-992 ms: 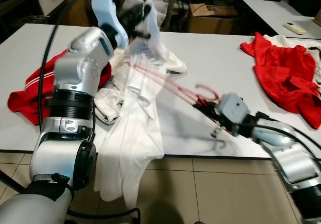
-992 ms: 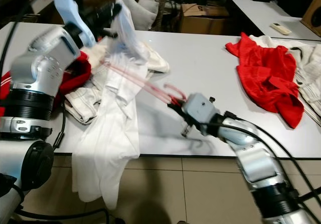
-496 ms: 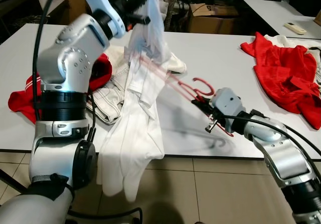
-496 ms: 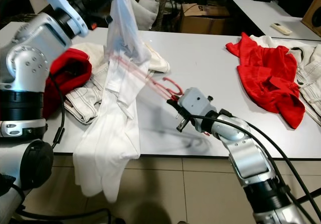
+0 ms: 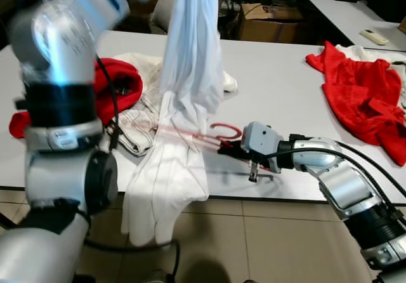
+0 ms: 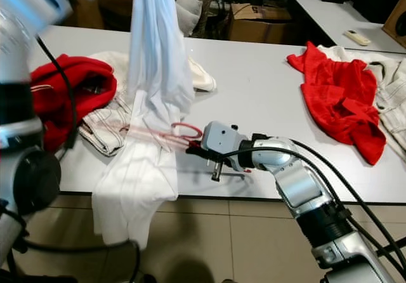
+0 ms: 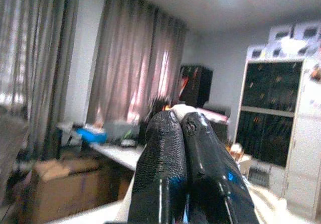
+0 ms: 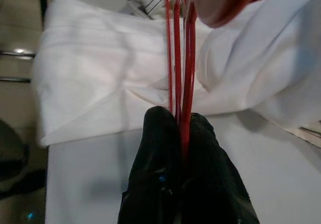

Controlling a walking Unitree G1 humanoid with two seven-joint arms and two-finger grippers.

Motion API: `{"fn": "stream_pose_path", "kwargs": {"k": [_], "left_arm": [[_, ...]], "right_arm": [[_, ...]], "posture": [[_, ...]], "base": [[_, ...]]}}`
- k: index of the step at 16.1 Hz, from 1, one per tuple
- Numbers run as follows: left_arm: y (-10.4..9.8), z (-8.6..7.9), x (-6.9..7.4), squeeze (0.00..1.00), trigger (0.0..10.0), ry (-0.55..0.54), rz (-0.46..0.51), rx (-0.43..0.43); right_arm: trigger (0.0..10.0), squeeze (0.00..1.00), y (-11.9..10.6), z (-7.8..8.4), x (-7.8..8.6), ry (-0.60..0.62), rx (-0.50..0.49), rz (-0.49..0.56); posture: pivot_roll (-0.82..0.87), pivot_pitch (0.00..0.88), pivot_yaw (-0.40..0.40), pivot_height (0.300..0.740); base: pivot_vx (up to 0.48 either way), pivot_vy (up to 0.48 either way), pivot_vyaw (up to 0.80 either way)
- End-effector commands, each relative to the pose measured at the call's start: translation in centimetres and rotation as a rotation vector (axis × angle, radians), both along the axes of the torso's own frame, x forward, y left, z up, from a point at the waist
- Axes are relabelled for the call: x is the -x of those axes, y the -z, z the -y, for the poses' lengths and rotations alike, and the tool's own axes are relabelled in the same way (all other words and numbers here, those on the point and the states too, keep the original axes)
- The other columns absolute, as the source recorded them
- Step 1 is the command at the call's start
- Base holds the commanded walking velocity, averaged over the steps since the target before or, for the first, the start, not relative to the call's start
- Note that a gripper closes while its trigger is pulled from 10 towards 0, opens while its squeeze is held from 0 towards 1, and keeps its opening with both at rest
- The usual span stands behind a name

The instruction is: Hang hanger

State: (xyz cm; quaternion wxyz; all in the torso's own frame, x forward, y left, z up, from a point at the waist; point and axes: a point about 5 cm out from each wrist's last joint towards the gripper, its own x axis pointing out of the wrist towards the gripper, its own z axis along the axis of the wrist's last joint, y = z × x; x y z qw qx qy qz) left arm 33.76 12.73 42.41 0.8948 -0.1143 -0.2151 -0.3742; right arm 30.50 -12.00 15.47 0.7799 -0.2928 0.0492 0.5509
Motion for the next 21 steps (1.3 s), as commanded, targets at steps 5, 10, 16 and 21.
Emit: {"fn": "stream_pose_path", "kwargs": {"k": [5,10,16,21], "left_arm": [[-5.7,-0.5,2.7,0.00,10.0,0.077,0.146,0.060],[-7.3,-1.0,3.9,0.00,10.0,0.086,0.184,0.097],[-2.5,-0.9,1.6,0.00,10.0,-0.027,0.056,0.027],[8.4,-0.3,-2.6,0.00,10.0,-0.234,-0.200,-0.177]], "right_arm": [[10.0,0.00,-2.3,1.0,-4.0,-0.022,0.170,0.125],[10.0,0.00,-20.5,3.3,-10.3,0.535,-0.222,0.687],[10.0,0.00,-15.0,3.3,-11.2,0.609,-0.120,0.696],[10.0,0.00,-3.5,2.5,-7.5,0.189,-0.026,0.353]], "posture": [[-0.05,0.000,-0.066,0.740],[-0.03,0.000,-0.100,0.740],[-0.03,0.000,-0.102,0.740],[-0.05,0.000,-0.074,0.740]], "base": [[0.000,0.000,0.00],[0.000,0.000,0.00],[0.000,0.000,0.00],[0.000,0.000,0.00]]}}
